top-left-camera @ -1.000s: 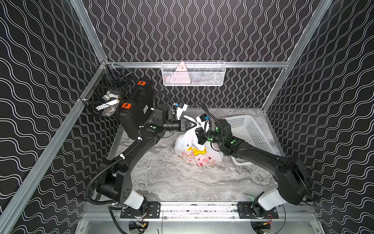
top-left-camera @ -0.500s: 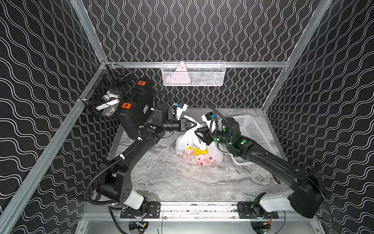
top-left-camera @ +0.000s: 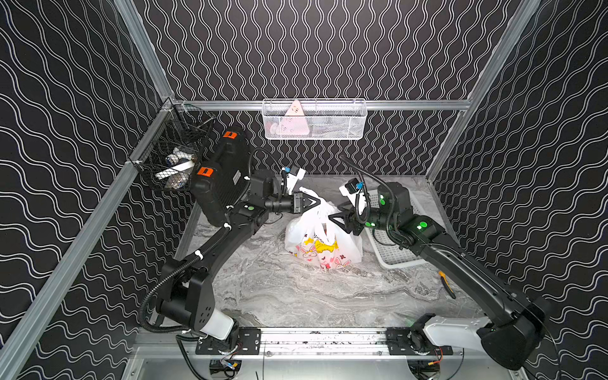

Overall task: Place the oranges into plastic bags & tie knots
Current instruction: Tie the plastic bag at the center of the board.

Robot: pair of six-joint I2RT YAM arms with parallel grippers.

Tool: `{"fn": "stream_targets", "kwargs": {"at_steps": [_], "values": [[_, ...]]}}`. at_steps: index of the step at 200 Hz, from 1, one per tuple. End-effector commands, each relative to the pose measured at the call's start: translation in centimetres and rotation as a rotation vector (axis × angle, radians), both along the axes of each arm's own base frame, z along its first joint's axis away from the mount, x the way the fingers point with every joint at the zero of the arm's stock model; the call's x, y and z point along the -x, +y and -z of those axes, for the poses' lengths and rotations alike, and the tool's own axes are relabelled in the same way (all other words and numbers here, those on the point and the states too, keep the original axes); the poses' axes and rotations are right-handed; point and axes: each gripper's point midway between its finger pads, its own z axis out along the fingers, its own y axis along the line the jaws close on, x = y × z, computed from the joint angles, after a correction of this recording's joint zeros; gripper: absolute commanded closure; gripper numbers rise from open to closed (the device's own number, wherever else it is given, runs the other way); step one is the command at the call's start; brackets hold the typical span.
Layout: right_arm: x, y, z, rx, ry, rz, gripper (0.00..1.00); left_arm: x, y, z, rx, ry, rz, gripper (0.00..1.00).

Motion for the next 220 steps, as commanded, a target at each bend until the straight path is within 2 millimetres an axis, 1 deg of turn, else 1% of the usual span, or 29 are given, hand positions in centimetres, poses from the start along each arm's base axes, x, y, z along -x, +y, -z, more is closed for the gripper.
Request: {"fn": "stream_targets", "kwargs": {"at_steps": [1, 16, 43, 68, 81, 98, 113, 131, 156, 170, 205, 220], "values": [[-0.1, 0.4, 1.0, 0.056, -0.064, -0.165, 0.39, 0.6, -0.2, -1.1, 0.016, -0.054, 0.031, 1.0], [-0.5, 0.9, 0.8, 0.04, -0.077, -0.226, 0.38, 0.8, -0.1, -1.1, 0.017, -0.051, 0.033, 1.0], [-1.9, 1.5, 1.9, 0.091, -0.1, -0.258, 0.38, 1.0, -0.1, -1.2, 0.021, -0.048, 0.036, 1.0], [-2.4, 2.2, 2.2, 0.106, -0.114, -0.3, 0.38, 0.9, -0.1, -1.2, 0.029, -0.042, 0.035, 1.0], [-2.9, 2.4, 2.8, 0.126, -0.117, -0.303, 0.39, 0.9, -0.2, -1.2, 0.03, -0.041, 0.036, 1.0], [-3.6, 2.7, 3.2, 0.131, -0.141, -0.292, 0.44, 0.8, -0.2, -1.3, 0.031, -0.041, 0.038, 1.0], [-3.8, 2.9, 2.9, 0.123, -0.161, -0.302, 0.45, 0.7, -0.3, -1.4, 0.031, -0.04, 0.041, 1.0], [-4.2, 3.3, 3.2, 0.134, -0.162, -0.307, 0.49, 0.7, -0.3, -1.4, 0.029, -0.041, 0.04, 1.0], [-5.1, 3.7, 3.3, 0.127, -0.201, -0.287, 0.66, 0.6, -0.4, -1.4, 0.031, -0.034, 0.042, 1.0], [-5.6, 3.9, 3.0, 0.116, -0.225, -0.278, 0.73, 0.6, -0.4, -1.4, 0.03, -0.032, 0.042, 1.0], [-6.1, 4.9, 2.9, 0.093, -0.283, -0.269, 0.79, 0.6, -0.5, -1.2, 0.033, -0.019, 0.046, 1.0], [-6.3, 5.5, 2.7, 0.08, -0.318, -0.26, 0.8, 0.7, -0.6, -1.2, 0.033, -0.016, 0.049, 1.0]]}}
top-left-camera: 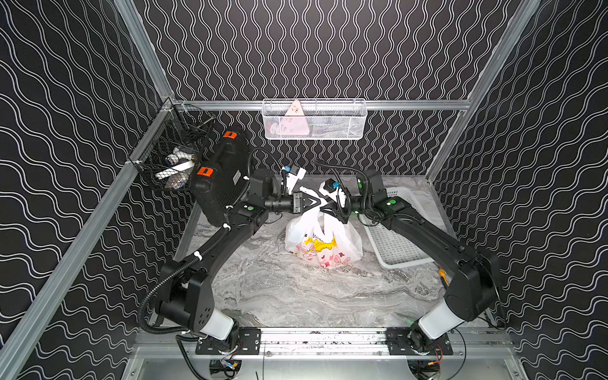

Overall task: Place the oranges into plastic bags & tie knots
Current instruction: Tie the plastic bag at the center of the board.

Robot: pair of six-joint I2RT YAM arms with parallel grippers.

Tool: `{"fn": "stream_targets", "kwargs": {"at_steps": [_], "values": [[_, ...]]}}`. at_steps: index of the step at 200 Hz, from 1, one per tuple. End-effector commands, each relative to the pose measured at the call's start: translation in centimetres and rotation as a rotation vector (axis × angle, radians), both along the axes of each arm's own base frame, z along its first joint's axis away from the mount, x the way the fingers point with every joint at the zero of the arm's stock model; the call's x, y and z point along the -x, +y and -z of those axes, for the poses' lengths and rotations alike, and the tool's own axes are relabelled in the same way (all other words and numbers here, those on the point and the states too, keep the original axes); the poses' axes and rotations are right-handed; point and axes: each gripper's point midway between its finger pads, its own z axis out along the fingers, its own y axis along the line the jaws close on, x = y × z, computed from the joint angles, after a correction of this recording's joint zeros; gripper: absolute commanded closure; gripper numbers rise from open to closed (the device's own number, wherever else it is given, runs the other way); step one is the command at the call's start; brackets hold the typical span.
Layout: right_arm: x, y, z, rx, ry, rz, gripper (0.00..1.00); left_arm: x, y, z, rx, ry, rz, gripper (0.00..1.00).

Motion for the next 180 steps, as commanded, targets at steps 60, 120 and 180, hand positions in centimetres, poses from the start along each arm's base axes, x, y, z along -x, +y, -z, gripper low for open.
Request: {"fn": "stream_targets", "kwargs": {"at_steps": [60, 120, 180], "values": [[-1.0, 2.7, -2.1, -0.124, -0.219, 0.018, 0.82, 0.4, -0.3, -0.8, 0.006, -0.007, 0.023, 1.0], [-1.6, 1.9, -3.3, -0.232, -0.257, 0.111, 0.93, 0.8, -0.1, -0.8, 0.003, 0.012, 0.011, 0.8], [-0.5, 1.0, -1.8, -0.33, -0.18, 0.161, 1.0, 2.5, 2.6, 0.9, -0.091, 0.056, -0.105, 0.22]]}}
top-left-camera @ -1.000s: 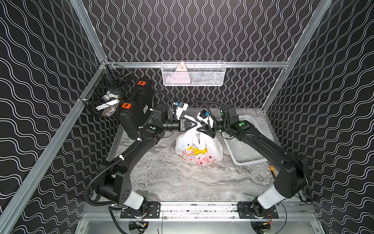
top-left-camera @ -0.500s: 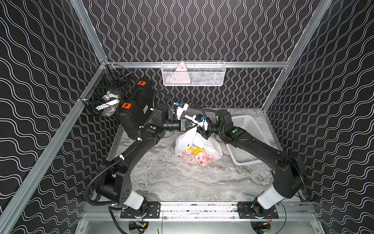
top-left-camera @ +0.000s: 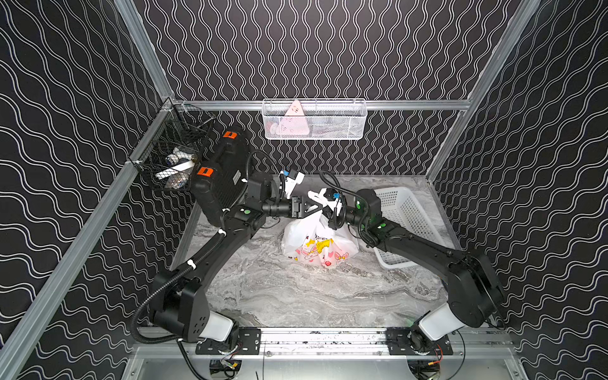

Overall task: Place the oranges into plastic bags & tie knots
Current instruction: Tie the plastic bag at the center of the board.

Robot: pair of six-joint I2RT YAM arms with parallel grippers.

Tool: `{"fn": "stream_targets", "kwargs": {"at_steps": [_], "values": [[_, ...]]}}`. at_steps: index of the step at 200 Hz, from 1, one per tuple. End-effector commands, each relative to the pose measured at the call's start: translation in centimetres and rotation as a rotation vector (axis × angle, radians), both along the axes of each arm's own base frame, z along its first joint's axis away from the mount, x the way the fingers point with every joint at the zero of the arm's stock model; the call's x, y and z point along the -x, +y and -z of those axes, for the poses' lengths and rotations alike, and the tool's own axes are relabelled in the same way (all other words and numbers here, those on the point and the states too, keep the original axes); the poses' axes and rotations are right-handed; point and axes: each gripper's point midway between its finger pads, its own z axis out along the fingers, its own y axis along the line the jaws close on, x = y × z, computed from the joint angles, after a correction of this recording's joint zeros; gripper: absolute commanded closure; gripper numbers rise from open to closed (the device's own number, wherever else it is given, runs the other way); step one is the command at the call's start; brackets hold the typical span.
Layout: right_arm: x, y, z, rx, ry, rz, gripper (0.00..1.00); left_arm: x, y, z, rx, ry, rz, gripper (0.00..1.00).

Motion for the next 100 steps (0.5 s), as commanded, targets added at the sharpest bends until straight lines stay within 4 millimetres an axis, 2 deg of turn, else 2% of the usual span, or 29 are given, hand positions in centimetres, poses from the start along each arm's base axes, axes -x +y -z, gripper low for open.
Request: {"fn": "stream_targets", "kwargs": {"at_steps": [1, 23, 46, 60, 84, 100], "values": [[0.1, -0.2, -2.5, -0.106, -0.038, 0.018, 1.0, 0.4, 1.6, 0.5, -0.05, -0.002, -0.067, 0.22], [0.4, -0.6, -2.4, -0.162, -0.015, 0.033, 1.0, 0.7, 2.9, -0.4, -0.018, 0.005, -0.132, 0.14], [0.6, -0.8, -2.5, -0.223, 0.002, 0.044, 1.0, 0.9, 3.4, -0.2, -0.008, 0.044, -0.176, 0.2], [0.7, -0.6, -2.6, -0.246, 0.01, 0.035, 1.0, 1.5, 2.6, -0.3, 0.029, 0.053, -0.157, 0.23], [0.9, -0.3, -2.5, -0.25, 0.015, 0.021, 1.0, 2.3, 1.2, 1.6, -0.005, 0.083, -0.144, 0.26], [1.0, -0.7, -3.4, -0.285, -0.015, 0.039, 1.0, 2.8, 0.3, 3.5, -0.046, 0.117, -0.123, 0.31]]}}
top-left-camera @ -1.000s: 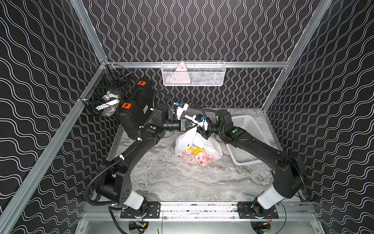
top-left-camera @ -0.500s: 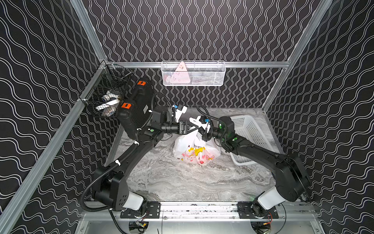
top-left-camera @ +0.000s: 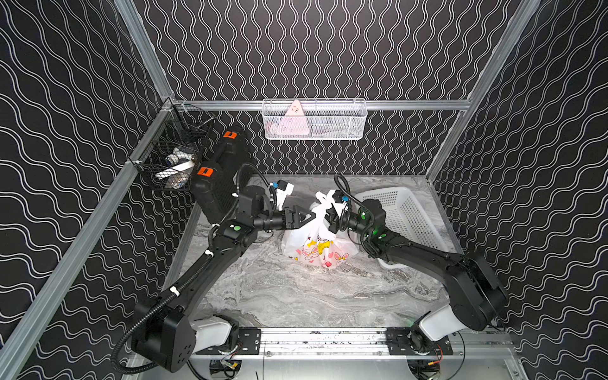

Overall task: Place the oranges into plastic bags & tie knots
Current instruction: Tie the plastic bag at the center of the board.

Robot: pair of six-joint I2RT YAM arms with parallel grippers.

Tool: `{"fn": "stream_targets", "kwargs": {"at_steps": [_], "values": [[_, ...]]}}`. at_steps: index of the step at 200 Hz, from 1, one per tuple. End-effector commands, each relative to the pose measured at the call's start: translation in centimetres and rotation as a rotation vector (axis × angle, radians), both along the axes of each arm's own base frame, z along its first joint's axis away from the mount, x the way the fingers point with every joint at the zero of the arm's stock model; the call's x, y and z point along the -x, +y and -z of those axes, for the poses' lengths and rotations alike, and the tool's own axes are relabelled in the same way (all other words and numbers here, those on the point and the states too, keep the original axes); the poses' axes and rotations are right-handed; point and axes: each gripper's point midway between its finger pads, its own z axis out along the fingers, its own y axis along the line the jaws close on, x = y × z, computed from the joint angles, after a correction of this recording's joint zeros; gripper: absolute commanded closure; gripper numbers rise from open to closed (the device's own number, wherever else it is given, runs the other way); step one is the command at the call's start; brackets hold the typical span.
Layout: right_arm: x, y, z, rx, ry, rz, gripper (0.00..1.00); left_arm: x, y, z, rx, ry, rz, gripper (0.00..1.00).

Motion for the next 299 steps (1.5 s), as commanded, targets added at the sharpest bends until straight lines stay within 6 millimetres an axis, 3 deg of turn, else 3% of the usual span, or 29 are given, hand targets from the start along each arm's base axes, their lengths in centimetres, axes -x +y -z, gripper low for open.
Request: {"fn": "stream_targets", "kwargs": {"at_steps": [1, 39, 71, 93, 120, 147, 173, 229, 262, 299], "values": [[0.2, -0.2, -2.5, -0.086, -0.067, 0.013, 1.0, 0.0, -0.9, 1.5, -0.027, 0.019, -0.004, 0.32], [1.2, -0.8, -2.3, -0.16, -0.191, 0.005, 1.0, 0.9, -1.9, 2.2, 0.067, 0.036, 0.021, 0.35], [1.5, -0.7, -1.4, -0.224, -0.134, -0.014, 1.0, 1.4, -2.8, 4.4, 0.114, 0.085, 0.019, 0.36], [1.6, -0.4, -1.0, -0.22, -0.121, -0.022, 1.0, 1.8, -2.3, 3.4, 0.144, 0.064, 0.009, 0.36], [1.6, -0.3, -0.7, -0.193, -0.129, -0.022, 1.0, 2.0, -0.2, 1.8, 0.09, 0.027, -0.023, 0.29], [1.6, -0.2, -0.3, -0.181, -0.125, -0.028, 1.0, 0.3, 2.4, -0.1, 0.126, 0.013, -0.114, 0.25], [1.7, -0.1, -0.5, -0.182, -0.128, -0.036, 1.0, -1.1, 2.1, -1.1, 0.2, 0.041, -0.122, 0.26], [1.7, 0.2, -0.4, -0.166, -0.139, -0.052, 1.0, -2.9, 1.0, -1.5, 0.274, 0.13, -0.149, 0.44], [1.7, 0.2, -0.2, -0.162, -0.138, -0.053, 1.0, -3.5, -0.7, -0.6, 0.231, 0.176, -0.14, 0.46], [1.6, 0.3, -0.2, -0.156, -0.141, -0.051, 1.0, -4.0, -1.0, 0.2, 0.225, 0.199, -0.155, 0.63]]}}
